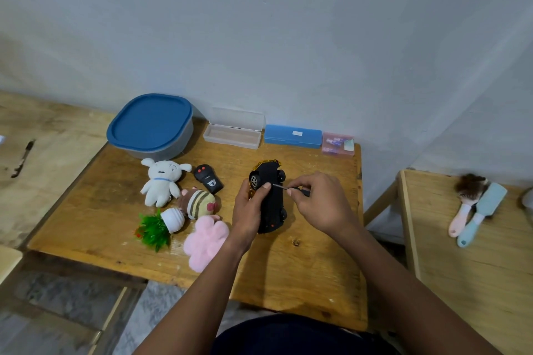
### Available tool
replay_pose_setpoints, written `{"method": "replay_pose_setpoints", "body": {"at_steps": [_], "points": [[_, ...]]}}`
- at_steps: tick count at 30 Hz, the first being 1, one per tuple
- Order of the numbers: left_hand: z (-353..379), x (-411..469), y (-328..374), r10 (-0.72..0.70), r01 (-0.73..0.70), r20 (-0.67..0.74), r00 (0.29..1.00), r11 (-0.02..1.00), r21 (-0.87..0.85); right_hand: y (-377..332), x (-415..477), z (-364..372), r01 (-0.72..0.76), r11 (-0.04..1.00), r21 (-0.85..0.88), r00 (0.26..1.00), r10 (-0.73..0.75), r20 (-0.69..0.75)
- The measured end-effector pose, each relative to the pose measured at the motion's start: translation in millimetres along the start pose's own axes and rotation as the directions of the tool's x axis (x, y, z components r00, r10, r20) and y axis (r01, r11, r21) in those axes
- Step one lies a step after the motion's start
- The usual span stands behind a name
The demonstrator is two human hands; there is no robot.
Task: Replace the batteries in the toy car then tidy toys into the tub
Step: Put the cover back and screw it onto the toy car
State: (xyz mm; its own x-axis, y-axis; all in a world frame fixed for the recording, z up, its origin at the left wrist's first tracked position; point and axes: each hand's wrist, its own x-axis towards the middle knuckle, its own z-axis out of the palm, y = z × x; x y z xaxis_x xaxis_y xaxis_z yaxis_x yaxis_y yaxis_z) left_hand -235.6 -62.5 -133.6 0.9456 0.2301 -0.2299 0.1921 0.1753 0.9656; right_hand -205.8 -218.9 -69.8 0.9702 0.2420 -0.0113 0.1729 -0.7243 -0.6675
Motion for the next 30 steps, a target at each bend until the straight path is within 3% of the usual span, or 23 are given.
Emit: {"method": "replay_pose_setpoints", "body": {"at_steps": [14,17,22,26,30], "points": [[-4.0,-5.7,-0.1,-0.002,0.002,0.019,1.000,1.000,0.005,-9.8,-2.0,-2.4,-0.106,0.994,-0.021,0.992,0.107,0.064],[-4.7,-3.7,-1.6,-0.016,0.016,0.016,1.000,1.000,-0.001,-5.9,1.2,0.2,-0.127,0.991,-0.036,0.992,0.127,0.013],[-6.0,-1.9,-2.5,-0.032,0.031,0.022,0.999,0.999,0.021,-3.7,0.7,-0.3,-0.088,0.979,-0.185,0.996,0.088,-0.007],[-4.5,-3.2,-2.7,-0.039,0.038,0.037,0.999,0.999,0.028,-9.0,0.9,-4.2,-0.074,0.963,-0.260,0.993,0.095,0.068],[-4.3,-3.0,-3.2,-0.047,0.046,0.029,0.998,0.999,0.022,-9.6,0.6,-6.2,-0.063,0.980,-0.189,0.986,0.090,0.140]]}}
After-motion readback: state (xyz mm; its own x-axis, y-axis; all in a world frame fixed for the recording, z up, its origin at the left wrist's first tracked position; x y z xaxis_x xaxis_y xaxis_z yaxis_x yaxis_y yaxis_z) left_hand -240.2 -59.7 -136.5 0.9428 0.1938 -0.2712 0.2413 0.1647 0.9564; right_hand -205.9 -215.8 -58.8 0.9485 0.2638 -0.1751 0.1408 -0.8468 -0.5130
